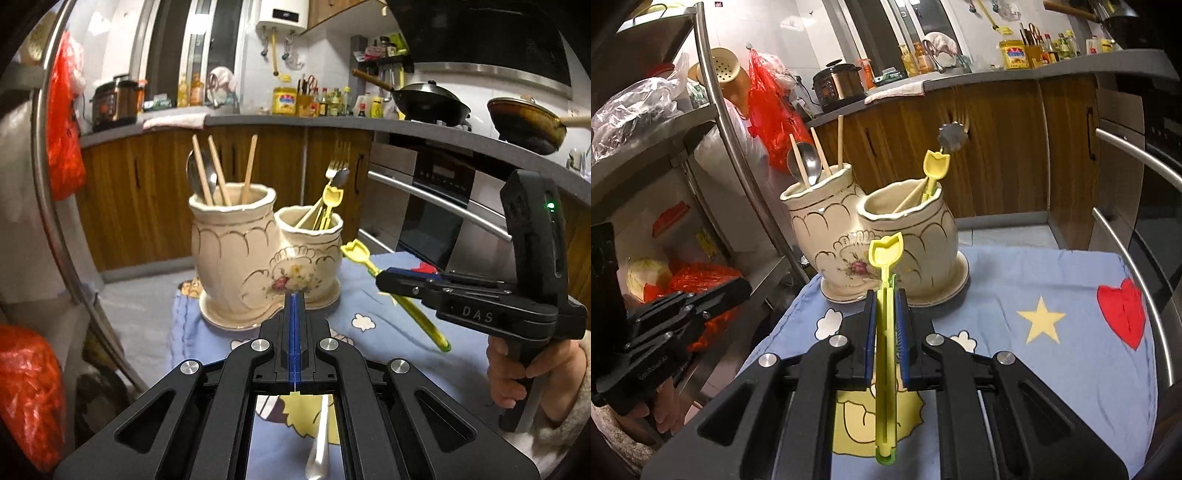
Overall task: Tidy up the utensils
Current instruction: 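Lift the silver fork and yellow utensil and carry both over the ceramic holder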
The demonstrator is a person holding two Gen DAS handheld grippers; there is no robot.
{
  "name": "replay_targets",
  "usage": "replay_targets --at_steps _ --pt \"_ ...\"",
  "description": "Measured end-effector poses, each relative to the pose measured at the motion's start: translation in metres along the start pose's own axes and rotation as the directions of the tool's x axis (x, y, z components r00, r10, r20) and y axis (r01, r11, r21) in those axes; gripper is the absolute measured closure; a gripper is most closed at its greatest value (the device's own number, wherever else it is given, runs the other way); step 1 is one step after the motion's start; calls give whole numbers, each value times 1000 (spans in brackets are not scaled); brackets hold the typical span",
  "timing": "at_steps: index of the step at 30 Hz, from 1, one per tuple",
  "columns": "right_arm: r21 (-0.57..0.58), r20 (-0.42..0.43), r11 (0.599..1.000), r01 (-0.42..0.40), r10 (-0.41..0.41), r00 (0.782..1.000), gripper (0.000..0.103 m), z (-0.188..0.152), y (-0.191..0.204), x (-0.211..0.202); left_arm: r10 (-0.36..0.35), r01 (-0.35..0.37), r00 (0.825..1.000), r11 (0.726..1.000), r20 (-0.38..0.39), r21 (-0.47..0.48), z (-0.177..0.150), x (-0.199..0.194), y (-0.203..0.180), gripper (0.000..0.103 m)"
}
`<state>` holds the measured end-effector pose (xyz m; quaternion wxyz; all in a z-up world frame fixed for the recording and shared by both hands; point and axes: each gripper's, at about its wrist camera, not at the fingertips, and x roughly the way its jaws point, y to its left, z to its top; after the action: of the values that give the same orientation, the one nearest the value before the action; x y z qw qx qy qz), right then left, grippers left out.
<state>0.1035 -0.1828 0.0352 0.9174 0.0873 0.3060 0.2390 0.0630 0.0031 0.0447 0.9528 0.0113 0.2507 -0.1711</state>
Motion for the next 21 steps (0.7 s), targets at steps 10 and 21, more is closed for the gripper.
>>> replay_targets --at_steps 10,21 --pt "49 -21 999 -3 4 1000 93 -3 -11 6 -79 106 949 992 -306 74 -37 55 -19 79" --pt "54 -14 999 -11 12 1000 93 -5 -15 -1 -43 117 915 980 -402 160 -55 84 -36 95"
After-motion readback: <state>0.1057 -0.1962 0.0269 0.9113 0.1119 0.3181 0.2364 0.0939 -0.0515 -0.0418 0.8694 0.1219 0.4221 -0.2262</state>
